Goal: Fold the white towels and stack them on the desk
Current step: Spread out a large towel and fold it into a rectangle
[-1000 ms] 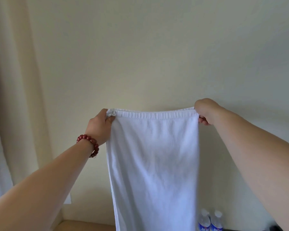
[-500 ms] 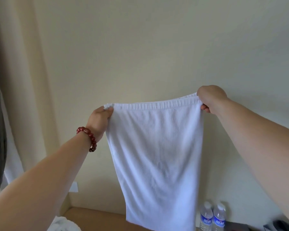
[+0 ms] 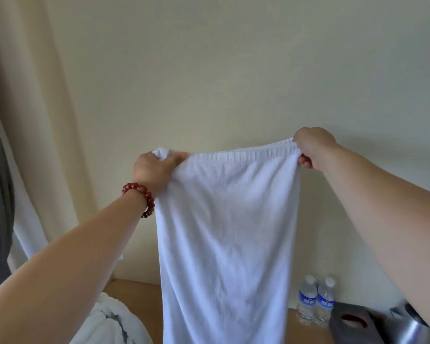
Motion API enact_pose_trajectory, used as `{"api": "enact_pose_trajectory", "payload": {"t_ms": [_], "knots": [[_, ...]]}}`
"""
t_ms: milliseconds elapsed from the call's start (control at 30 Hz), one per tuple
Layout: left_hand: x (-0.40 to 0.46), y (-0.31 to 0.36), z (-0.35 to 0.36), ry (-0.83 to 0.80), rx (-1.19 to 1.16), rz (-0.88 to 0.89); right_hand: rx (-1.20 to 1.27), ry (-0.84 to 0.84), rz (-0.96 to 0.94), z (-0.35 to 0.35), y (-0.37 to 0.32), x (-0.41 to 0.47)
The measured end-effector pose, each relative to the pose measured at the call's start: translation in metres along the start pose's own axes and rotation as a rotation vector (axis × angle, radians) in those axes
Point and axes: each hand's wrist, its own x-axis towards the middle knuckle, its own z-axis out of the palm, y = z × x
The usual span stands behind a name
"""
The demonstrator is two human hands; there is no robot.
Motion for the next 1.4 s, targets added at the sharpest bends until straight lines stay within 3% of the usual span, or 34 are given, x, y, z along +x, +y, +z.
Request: {"api": "enact_pose_trajectory", "payload": {"t_ms": [167,367,600,767,933,1133,1400], "knots": [[0.009,-0.037,0.009,0.049,0.033,-0.137,0.107,-0.100,0.061,0.043,0.035,0.009],[0.029,-0.060,0.020,0.016,0.155,-0.133,0.295,-0.091,0.101,0.078,0.049,0.026],[0.049,-0.046,0.020,-0.051,0.385,0.229,0.386,0.031,0.021,0.077,0.036,0.047],[0.055,-0.052,0.018,-0.012,0.341,0.300,0.315,0.039,-0.002,0.075,0.037,0.052],[0.011,-0.109,0.012,-0.226,0.465,0.440,0.190,-0.045,0.119,0.082,0.099,0.026],[-0.053,-0.176,0.003,-0.297,0.483,0.230,0.105,-0.126,0.225,0.101,0.198,-0.038],[-0.077,-0.190,0.000,-0.393,0.474,0.080,0.035,-0.180,0.329,0.123,0.238,-0.056]]}}
